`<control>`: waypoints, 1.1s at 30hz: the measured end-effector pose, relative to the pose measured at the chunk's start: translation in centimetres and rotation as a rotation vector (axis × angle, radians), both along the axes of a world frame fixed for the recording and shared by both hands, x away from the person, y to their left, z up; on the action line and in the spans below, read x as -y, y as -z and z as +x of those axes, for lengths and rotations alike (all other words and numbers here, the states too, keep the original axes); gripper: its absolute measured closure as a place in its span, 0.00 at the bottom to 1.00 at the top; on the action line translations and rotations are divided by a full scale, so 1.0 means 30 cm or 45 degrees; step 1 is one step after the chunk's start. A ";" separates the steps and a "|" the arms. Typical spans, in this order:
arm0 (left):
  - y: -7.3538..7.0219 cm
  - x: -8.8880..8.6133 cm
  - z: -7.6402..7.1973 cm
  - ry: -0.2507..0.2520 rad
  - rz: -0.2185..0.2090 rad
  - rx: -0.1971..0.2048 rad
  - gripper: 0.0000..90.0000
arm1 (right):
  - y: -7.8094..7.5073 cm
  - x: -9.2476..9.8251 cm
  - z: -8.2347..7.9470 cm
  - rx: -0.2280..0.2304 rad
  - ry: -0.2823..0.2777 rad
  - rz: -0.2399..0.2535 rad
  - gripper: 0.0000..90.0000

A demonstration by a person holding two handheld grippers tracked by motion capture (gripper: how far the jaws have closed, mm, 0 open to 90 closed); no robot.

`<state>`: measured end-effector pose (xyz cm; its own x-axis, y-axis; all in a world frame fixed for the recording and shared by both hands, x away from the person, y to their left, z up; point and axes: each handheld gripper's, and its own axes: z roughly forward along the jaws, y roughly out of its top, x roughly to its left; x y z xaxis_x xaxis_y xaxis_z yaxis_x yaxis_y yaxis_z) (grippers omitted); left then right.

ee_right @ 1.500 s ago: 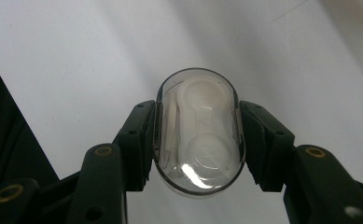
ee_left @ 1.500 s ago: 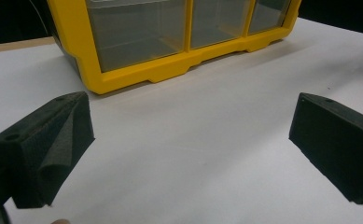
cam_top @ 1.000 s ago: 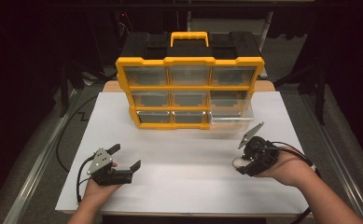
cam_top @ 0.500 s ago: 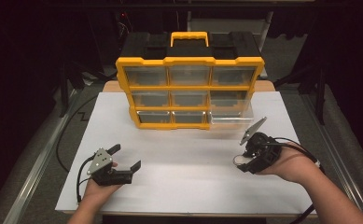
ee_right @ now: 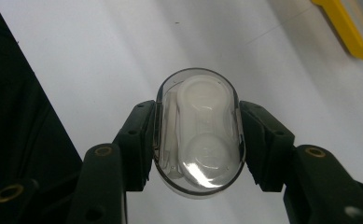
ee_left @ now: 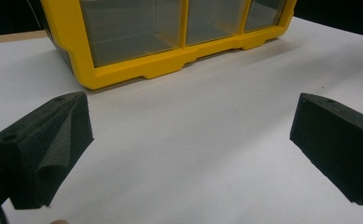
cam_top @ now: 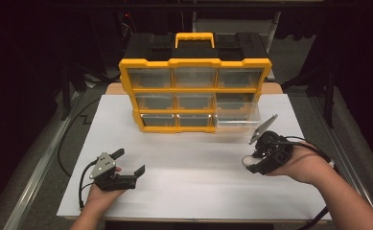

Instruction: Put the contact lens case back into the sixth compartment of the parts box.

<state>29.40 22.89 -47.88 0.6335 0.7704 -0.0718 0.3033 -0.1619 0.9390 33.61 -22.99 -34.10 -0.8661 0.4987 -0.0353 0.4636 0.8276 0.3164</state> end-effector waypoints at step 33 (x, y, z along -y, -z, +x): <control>-0.005 -0.005 -0.005 0.007 0.028 0.011 0.00 | -0.210 -0.048 0.046 0.064 -0.018 0.009 0.55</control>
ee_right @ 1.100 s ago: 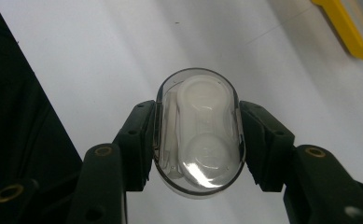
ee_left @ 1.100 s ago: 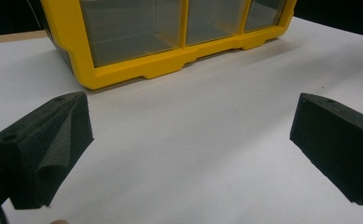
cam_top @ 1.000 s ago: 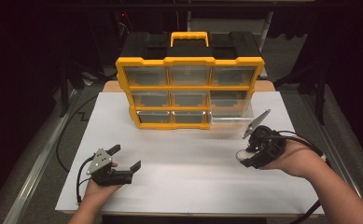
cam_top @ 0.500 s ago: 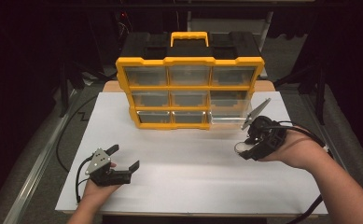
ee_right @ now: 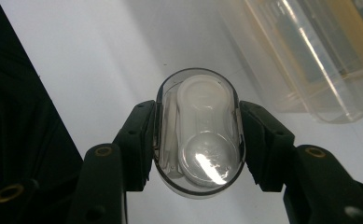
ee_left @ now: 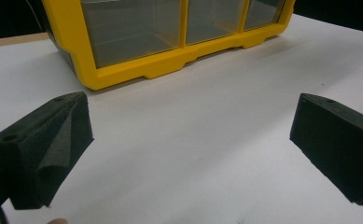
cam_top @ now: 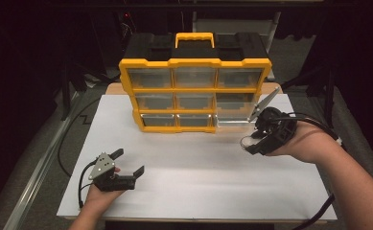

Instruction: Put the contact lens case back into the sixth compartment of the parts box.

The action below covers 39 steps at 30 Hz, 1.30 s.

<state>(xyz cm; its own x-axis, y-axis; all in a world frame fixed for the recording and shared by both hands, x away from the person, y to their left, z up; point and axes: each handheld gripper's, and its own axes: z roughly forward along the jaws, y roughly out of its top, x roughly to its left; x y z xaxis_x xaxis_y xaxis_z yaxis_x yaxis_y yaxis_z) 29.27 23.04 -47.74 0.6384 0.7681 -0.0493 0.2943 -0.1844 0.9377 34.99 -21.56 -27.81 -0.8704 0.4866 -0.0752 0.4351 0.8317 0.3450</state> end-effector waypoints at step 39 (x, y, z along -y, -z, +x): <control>-0.007 -0.008 -0.006 0.006 -0.033 0.002 0.00 | -0.170 -0.058 0.128 0.078 0.004 0.012 0.55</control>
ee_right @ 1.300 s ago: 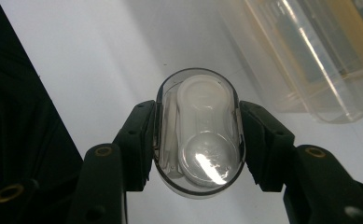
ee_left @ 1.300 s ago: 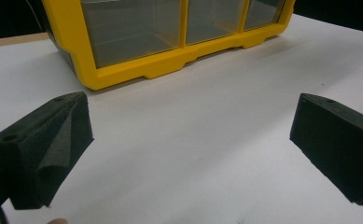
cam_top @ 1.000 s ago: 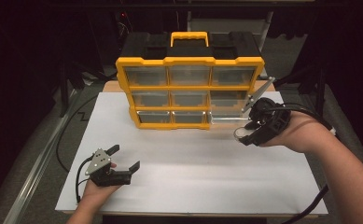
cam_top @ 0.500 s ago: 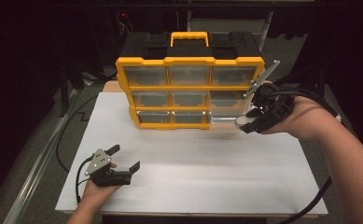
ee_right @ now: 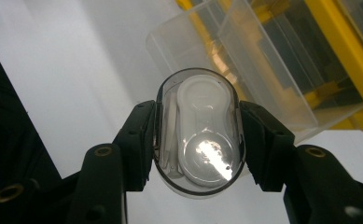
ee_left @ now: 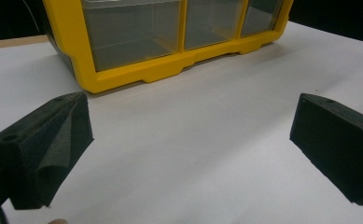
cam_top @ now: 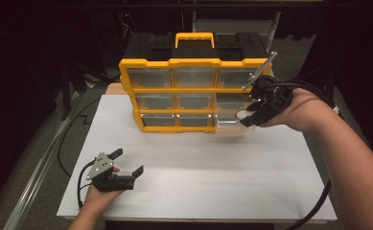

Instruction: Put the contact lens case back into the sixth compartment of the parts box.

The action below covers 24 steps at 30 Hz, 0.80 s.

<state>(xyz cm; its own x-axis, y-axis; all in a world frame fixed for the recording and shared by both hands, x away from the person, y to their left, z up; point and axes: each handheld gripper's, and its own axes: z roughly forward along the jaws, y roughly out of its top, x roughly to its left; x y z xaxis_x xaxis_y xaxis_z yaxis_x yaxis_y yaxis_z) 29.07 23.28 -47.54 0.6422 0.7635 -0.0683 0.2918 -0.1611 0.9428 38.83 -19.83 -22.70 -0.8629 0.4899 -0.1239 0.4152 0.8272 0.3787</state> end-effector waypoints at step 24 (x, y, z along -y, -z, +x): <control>0.002 0.002 0.000 0.012 0.011 0.000 0.00 | 0.006 -0.057 0.117 0.024 0.063 -0.029 0.55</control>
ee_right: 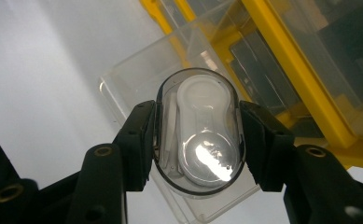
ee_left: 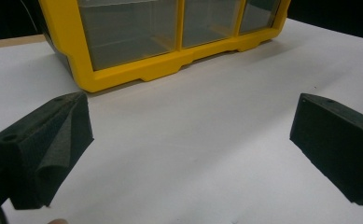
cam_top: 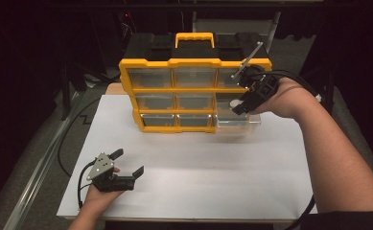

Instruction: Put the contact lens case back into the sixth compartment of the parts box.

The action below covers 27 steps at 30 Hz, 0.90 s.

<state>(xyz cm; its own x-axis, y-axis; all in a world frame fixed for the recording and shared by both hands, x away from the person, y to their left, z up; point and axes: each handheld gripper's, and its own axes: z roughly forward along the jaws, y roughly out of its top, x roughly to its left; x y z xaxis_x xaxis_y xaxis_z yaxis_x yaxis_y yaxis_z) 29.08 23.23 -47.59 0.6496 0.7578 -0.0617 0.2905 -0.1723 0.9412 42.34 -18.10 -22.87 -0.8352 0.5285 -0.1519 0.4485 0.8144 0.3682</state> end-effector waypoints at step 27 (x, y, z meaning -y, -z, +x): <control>0.002 0.001 0.001 0.000 0.006 -0.004 0.00 | 0.072 -0.024 0.033 -0.021 -0.021 -0.029 0.55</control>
